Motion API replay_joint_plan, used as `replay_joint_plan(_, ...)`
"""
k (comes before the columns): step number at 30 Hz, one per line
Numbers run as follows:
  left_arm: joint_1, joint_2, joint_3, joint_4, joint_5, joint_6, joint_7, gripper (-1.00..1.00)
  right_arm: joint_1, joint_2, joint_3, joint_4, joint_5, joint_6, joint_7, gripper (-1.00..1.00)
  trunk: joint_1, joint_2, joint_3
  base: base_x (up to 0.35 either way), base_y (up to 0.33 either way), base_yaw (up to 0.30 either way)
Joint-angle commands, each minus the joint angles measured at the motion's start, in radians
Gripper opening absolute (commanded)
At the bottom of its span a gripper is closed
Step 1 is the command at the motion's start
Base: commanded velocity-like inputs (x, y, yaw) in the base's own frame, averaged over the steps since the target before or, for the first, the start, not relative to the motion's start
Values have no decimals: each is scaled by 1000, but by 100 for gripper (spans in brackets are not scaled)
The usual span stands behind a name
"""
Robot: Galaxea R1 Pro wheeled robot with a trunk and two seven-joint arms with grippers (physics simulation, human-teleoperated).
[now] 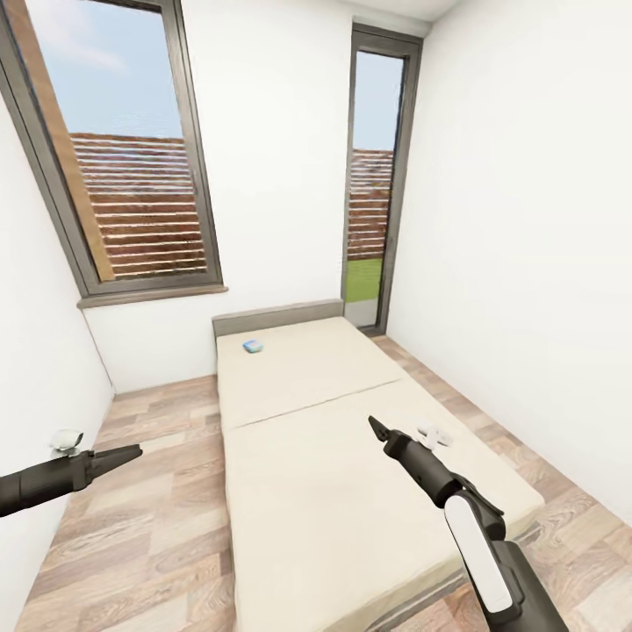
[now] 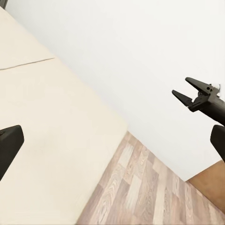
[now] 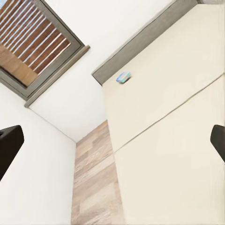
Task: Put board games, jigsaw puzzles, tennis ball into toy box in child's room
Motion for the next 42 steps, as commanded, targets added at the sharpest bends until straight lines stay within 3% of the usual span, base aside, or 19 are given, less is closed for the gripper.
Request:
replay_joint_plan(1, -1, 0, 0, 0, 0, 11, -4, 100, -1, 1, -1, 0, -5, 5, 1, 100, 1, -2, -4, 173, 90, -146)
replay_joint_plan(22, -1, 2, 4, 0, -1, 11, -4, 100, -1, 0, 2, -1, 2, -41, 7, 100, 1, -2, -7, 84, 76, -20)
replay_joint_plan(32, -1, 2, 7, 0, -1, 11, -4, 100, -1, 0, 2, -1, 0, -41, 8, 100, 1, -2, -6, 5, 245, -9)
replay_joint_plan(42, -1, 3, 8, 0, 0, 11, -6, 100, -1, 0, 2, -1, -3, -39, 9, 100, 1, -2, 2, 61, 270, -177)
